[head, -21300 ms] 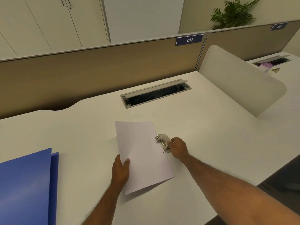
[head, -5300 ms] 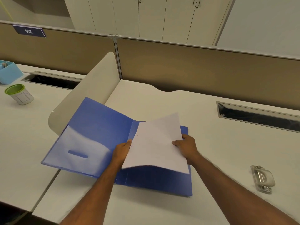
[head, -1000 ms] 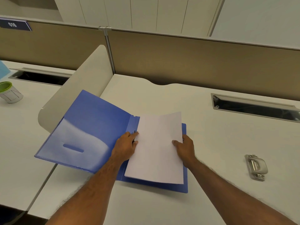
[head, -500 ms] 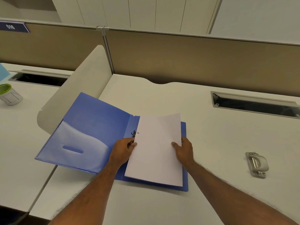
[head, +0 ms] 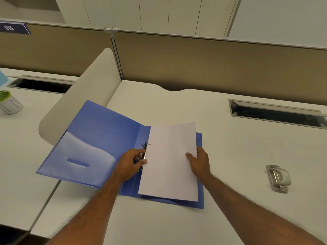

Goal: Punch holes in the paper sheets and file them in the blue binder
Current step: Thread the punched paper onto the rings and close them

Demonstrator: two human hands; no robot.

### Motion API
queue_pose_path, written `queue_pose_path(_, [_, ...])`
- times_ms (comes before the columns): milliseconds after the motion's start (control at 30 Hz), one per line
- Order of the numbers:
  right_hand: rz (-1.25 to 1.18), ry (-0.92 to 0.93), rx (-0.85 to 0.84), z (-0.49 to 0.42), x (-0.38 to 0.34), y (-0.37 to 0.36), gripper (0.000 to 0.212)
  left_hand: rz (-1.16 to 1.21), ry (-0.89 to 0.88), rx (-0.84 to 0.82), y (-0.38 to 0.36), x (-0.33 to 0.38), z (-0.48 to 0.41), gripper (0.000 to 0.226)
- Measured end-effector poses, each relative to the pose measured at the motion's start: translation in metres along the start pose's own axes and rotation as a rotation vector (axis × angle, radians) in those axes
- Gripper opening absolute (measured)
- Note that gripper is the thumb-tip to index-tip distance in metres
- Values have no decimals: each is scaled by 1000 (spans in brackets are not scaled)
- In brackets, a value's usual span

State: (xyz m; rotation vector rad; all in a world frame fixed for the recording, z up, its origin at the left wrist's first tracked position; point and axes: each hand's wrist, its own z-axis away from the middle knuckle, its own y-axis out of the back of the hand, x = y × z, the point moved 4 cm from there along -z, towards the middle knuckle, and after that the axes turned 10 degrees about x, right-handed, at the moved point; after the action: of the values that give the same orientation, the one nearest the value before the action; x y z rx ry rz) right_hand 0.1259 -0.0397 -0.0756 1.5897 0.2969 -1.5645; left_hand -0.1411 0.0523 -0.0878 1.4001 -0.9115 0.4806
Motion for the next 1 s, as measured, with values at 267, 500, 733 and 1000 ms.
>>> queue_pose_path(267, [48, -25, 20, 5, 9, -2, 33, -266, -233, 81, -7, 6, 13, 24])
queue_pose_path(500, [96, -43, 10, 8, 17, -3, 43, -161, -53, 141, -11, -3, 19, 33])
queue_pose_path(733, [576, 256, 62, 19, 19, -5, 76, -182, 37, 146, -14, -8, 19, 38])
queue_pose_path(1000, [766, 341, -194, 39, 31, -20, 108, -252, 119, 235, -14, -7, 31, 38])
